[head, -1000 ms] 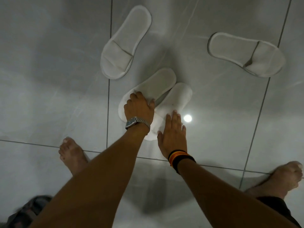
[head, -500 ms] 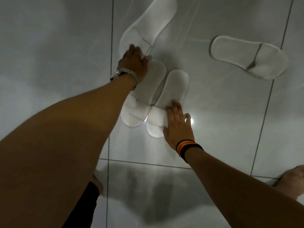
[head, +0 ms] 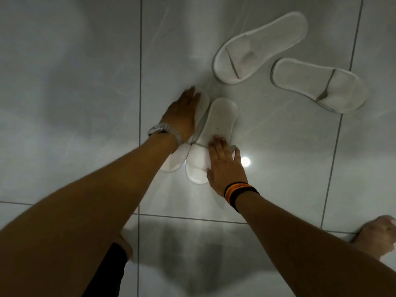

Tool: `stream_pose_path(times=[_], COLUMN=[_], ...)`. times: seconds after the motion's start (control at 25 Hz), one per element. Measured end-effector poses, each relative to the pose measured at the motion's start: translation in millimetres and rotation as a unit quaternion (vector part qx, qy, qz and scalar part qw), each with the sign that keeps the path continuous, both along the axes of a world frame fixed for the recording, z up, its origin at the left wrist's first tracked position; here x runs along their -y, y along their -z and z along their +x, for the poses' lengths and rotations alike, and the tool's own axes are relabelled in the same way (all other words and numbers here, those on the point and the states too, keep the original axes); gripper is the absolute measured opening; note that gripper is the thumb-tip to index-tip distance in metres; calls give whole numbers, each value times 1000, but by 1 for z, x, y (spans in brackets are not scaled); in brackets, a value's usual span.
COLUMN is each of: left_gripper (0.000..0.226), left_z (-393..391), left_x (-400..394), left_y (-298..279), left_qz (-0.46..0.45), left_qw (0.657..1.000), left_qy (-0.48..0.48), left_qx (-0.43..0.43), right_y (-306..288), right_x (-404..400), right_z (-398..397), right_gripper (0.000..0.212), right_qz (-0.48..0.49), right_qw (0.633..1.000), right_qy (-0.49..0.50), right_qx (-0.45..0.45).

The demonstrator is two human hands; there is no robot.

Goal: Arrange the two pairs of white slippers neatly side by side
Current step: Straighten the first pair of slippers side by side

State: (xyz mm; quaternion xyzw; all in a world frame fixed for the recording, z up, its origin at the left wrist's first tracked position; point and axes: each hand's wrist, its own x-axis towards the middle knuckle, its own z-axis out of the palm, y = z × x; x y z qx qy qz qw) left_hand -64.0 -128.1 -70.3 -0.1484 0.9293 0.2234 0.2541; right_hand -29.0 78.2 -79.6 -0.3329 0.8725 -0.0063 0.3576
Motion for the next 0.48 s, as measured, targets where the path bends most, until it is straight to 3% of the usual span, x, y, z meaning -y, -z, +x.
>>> stream_pose_path(times=[0.2,0.32,0.48], left_gripper=[96,107,100], left_z=[93,77,43], left_x=[49,67,93], left_y=[11,22,26], left_qz=[-45,-72,-104], left_qw=[987,987,989], left_qy=[137,101,10], left_qx=[74,103,103], right_y=[8,15,19], right_x=[26,56,117], right_z=[-28,-51,-84], right_gripper=[84,88,93], right_qz=[13,-6,0], right_qw=[999,998,997], right_qy=[-47,-66,-67], right_qx=[-8,-13,-34])
